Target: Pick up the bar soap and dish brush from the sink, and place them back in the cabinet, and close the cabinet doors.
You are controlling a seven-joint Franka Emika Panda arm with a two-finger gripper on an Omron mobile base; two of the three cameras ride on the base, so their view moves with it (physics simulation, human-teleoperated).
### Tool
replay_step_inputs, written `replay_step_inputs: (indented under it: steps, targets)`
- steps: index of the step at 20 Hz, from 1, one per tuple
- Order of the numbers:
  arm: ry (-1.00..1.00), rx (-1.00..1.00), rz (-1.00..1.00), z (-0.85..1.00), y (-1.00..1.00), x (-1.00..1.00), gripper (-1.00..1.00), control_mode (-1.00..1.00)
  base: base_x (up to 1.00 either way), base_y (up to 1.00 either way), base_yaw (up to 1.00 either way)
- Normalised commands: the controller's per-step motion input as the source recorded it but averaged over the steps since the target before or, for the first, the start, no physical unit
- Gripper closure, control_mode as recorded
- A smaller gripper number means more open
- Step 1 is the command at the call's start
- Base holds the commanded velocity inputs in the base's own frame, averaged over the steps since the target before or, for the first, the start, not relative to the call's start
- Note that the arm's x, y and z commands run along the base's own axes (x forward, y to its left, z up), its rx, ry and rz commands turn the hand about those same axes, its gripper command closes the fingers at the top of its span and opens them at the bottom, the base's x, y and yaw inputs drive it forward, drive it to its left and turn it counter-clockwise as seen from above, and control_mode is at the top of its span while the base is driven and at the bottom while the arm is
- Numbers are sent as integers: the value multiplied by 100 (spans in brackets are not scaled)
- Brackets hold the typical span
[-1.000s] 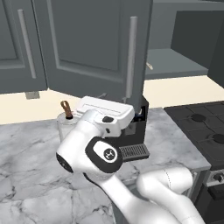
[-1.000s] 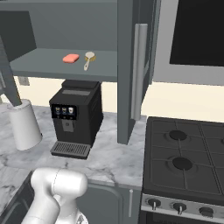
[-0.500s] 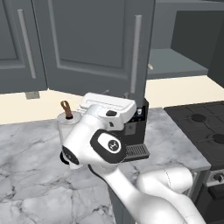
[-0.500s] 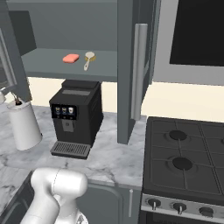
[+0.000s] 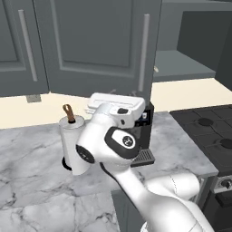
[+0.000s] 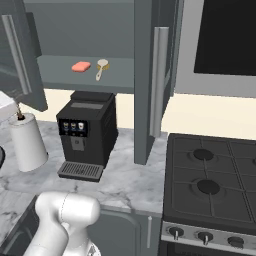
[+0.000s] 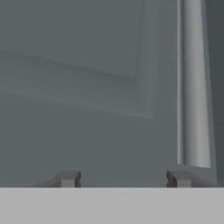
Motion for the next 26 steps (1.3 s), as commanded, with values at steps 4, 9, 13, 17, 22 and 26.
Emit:
replay_step_inputs:
  steps: [4, 9, 13, 17, 22, 26]
  targets:
    - [0, 1, 10, -8, -23, 46, -100, -100, 0, 0, 0]
    - [0, 2, 13, -5, -23, 39, -100, -100, 0, 0, 0]
    - [0, 0, 11, -4, -14, 43, -100, -100, 0, 0, 0]
    - [0, 0, 10, -3, -11, 42, -100, -100, 0, 0, 0]
    - [0, 0, 8, 0, -6, 36, -100, -100, 0, 0, 0]
    - [0, 0, 7, 0, -5, 33, -100, -100, 0, 0, 0]
